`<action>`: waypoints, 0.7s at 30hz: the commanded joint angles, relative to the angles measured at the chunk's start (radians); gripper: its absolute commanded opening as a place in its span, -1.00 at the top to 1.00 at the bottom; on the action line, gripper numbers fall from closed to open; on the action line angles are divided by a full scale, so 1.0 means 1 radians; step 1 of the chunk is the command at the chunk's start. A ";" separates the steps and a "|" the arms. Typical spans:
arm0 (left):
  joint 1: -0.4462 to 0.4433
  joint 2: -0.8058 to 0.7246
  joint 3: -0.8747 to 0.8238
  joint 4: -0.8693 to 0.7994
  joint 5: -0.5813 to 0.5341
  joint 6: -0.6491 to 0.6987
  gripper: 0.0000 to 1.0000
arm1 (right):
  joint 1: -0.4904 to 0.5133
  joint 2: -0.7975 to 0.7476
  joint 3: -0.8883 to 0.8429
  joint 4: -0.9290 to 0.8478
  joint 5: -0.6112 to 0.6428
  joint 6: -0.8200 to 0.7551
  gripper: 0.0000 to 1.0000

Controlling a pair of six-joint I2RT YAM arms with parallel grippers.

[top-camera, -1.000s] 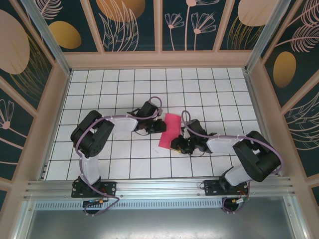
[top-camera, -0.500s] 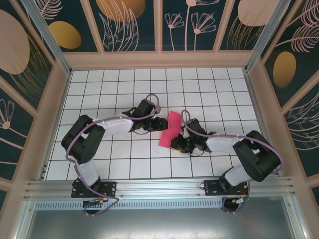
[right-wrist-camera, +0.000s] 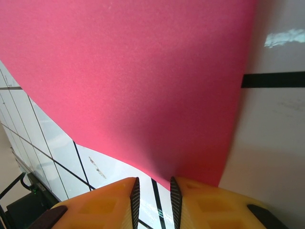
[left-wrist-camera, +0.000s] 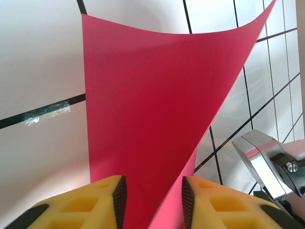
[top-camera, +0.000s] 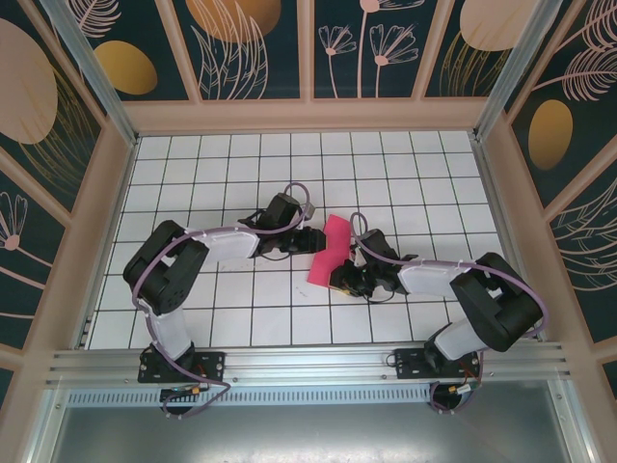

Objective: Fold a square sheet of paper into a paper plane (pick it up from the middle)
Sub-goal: Fold the square sheet of paper in half at the center of the table.

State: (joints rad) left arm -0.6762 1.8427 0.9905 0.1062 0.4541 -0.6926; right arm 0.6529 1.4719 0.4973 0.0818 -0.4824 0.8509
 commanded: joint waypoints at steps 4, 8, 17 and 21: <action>0.001 0.042 -0.012 0.050 0.020 0.006 0.44 | 0.002 0.020 0.016 -0.051 0.051 -0.013 0.42; 0.000 0.056 -0.012 0.059 0.017 0.014 0.54 | 0.001 0.022 0.034 -0.058 0.048 -0.019 0.41; 0.001 0.100 -0.001 0.021 -0.017 0.056 0.55 | -0.005 -0.063 0.085 -0.095 0.030 -0.027 0.32; 0.001 0.112 0.004 0.016 -0.014 0.064 0.53 | -0.025 -0.139 0.098 -0.113 0.041 -0.030 0.26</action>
State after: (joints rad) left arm -0.6754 1.9305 0.9878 0.1379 0.4469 -0.6594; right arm 0.6437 1.3979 0.5610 -0.0021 -0.4610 0.8433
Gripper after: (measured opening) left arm 0.229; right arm 0.364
